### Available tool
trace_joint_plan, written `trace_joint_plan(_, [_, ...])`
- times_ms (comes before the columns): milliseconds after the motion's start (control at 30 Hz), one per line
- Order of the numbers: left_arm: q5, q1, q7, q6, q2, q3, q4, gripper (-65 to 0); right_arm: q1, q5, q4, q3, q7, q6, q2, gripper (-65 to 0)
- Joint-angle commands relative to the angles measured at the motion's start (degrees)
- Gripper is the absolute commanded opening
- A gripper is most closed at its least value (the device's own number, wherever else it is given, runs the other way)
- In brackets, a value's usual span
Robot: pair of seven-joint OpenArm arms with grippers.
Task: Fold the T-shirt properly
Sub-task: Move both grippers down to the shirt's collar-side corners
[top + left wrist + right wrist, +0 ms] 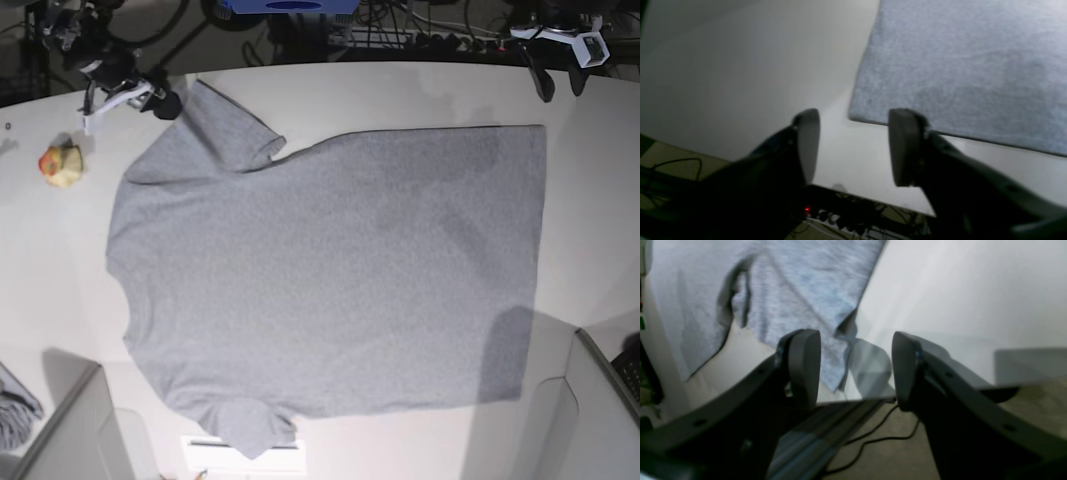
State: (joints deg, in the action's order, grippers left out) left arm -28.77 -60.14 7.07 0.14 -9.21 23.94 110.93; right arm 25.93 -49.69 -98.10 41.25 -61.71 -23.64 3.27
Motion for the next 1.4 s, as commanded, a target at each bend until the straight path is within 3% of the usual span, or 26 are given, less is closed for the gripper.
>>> trace_joint_plan(0, [-0.1,-0.6,1.6,0.2,-0.3,0.2,0.7,-29.9,0.0,-1.1,-0.2,0.2,0.3,-0.4,-1.3,-33.0])
trace_joint_plan(200, [-2.2,1.0,1.3,0.2,-0.3,0.1,-0.6,-25.7,-0.6,-1.1,1.4,-4.7,0.4,-0.4,-3.1,-33.0])
trace_joint_plan(333, [-9.0,2.4,-4.5,-0.3,-0.5,0.5,-0.6,-25.7,-0.7,-1.1,1.4,-6.6,0.7,-0.4,-3.2,-33.3])
trace_joint_plan(533, [-16.7,6.9,-11.9,-6.3,-0.3,3.0,-3.7,-25.8,-2.8,-1.1,5.4,-6.3,0.7,-0.4,-3.4,-33.6])
trace_joint_plan(700, [-20.8,9.8,-19.4,-6.8,-0.2,8.2,-5.8,-26.0,-2.6,-1.1,7.4,-5.8,0.7,-0.4,-4.4,-33.6])
trace_joint_plan(967, [-21.5,10.0,-20.0,-6.8,-0.3,11.3,-5.5,-26.0,-4.4,-1.1,7.8,1.6,0.5,-0.3,-5.0,-33.6])
trace_joint_plan(1033, [-21.5,10.0,-20.0,-6.8,-0.3,11.1,-5.4,-26.0,-5.6,-1.1,8.0,1.2,0.6,0.2,-6.2,-33.6])
trace_joint_plan(1167, [-21.6,10.1,-20.0,-6.8,-0.3,10.9,-5.4,-26.2,-7.7,-1.1,11.1,1.0,0.4,4.5,-6.4,-33.6])
trace_joint_plan(1267, [-21.6,10.1,-20.0,-6.8,-0.3,10.9,-5.4,-26.2,-8.0,-1.1,12.3,0.6,0.2,4.5,-6.4,-33.6])
trace_joint_plan(1367, [-21.6,11.0,-20.1,-6.8,-0.2,10.9,-5.7,-26.0,-7.8,-1.1,12.3,-4.0,-0.3,4.5,-6.9,-33.6])
